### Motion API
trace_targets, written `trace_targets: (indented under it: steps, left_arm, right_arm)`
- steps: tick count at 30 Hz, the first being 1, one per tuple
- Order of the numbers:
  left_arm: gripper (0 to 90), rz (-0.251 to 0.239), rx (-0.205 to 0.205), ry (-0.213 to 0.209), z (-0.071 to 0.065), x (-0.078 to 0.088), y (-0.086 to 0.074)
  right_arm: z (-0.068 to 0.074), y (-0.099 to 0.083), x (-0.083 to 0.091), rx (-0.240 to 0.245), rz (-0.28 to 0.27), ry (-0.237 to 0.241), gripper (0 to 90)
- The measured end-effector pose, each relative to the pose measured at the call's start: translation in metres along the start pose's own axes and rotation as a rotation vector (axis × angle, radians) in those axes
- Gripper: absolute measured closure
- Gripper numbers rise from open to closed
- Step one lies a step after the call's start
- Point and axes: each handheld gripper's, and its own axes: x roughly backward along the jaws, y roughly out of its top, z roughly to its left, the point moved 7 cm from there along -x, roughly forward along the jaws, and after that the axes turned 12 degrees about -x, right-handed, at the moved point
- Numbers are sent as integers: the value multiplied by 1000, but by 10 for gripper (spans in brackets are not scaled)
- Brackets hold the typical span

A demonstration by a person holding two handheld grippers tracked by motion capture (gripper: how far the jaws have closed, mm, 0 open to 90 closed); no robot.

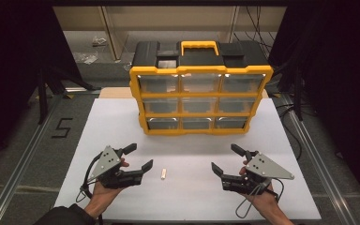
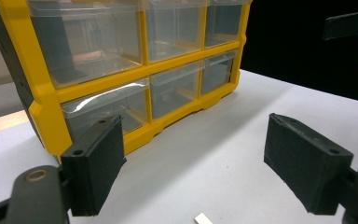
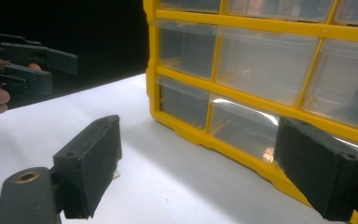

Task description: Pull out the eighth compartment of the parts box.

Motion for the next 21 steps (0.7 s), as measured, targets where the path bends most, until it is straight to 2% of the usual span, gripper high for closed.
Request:
trace_targets:
  steps: [13, 21]
  left_arm:
    - [195, -5, 1, -5, -1, 0, 1]
    - [198, -5, 2, -5, -1, 0, 1]
  right_arm:
    - [1, -1, -1, 7, 4, 7, 163]
    - [3, -2, -2, 28, 13, 15, 168]
